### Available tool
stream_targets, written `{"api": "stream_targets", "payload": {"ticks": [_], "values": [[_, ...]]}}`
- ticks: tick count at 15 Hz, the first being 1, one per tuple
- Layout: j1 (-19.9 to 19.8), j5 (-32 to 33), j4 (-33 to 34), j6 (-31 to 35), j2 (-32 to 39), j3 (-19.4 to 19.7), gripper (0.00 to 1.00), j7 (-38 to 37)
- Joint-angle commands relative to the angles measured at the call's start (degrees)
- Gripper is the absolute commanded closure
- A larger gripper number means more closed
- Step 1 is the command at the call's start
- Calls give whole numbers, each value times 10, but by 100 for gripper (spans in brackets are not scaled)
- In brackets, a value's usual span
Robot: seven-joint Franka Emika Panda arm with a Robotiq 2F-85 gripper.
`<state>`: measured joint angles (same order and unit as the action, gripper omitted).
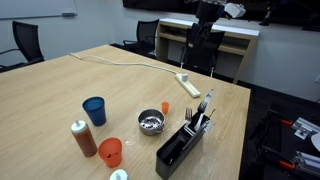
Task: Move the cup to the right
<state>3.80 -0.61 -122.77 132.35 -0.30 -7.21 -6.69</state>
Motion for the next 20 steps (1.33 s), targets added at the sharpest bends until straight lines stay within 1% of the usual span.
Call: {"api": "stream_targets", "payload": {"ticks": [1,2,4,6,12,15,16,17,18,20], "values": [[6,0,1,-2,-1,6,0,1],[6,0,1,-2,-1,6,0,1],[11,-4,18,-5,22,3,0,7],[21,5,49,-19,61,-2,0,8],[67,23,197,-71,208,-15,0,17],[102,62,269,-83,269,-5,0,-11],[115,83,287,-73,287,1,0,-22],[102,56,244,-50,260,-9,0,-10],[110,68,262,-50,276,-6,0,-17],[114,74,276,-51,288,-3,0,-18]]}}
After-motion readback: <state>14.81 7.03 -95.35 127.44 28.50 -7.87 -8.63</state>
